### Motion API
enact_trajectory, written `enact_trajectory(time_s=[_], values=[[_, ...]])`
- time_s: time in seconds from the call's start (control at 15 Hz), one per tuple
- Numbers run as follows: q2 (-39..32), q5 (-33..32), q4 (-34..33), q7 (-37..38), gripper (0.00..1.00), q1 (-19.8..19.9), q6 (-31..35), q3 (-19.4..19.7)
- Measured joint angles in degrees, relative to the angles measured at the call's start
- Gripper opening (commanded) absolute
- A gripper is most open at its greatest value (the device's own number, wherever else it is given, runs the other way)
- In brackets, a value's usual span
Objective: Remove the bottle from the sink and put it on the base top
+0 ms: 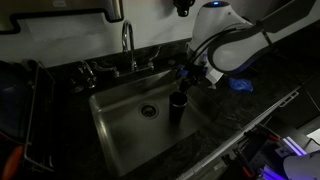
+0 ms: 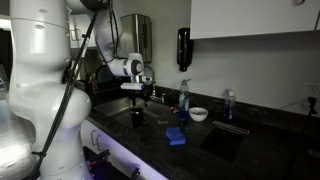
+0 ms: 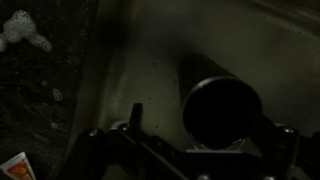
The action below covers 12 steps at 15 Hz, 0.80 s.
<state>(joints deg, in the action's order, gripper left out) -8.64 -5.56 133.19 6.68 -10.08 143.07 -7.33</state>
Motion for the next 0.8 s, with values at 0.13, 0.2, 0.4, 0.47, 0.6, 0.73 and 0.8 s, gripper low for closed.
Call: enact_trajectory(time_s=[0.13, 0.2, 0.4, 0.47, 0.6, 0.73, 0.8], values=[[-1.42, -0.71, -0.77, 0.62, 1.0, 0.0, 0.08, 0.08], [-2.02, -0.76, -1.14, 0.77, 1.0, -0.01, 0.1, 0.09], [-3.39, -0.76, -2.05, 1.13, 1.0, -0.04, 0.12, 0.09], [-3.74, -0.76, -2.32, 1.23, 1.0, -0.04, 0.12, 0.09], [-4.17, -0.76, -2.61, 1.36, 1.0, -0.05, 0.12, 0.1], [-4.29, -0.76, -2.63, 1.63, 1.0, -0.05, 0.12, 0.17], [-4.37, -0.76, -2.63, 1.78, 1.0, -0.05, 0.13, 0.26]])
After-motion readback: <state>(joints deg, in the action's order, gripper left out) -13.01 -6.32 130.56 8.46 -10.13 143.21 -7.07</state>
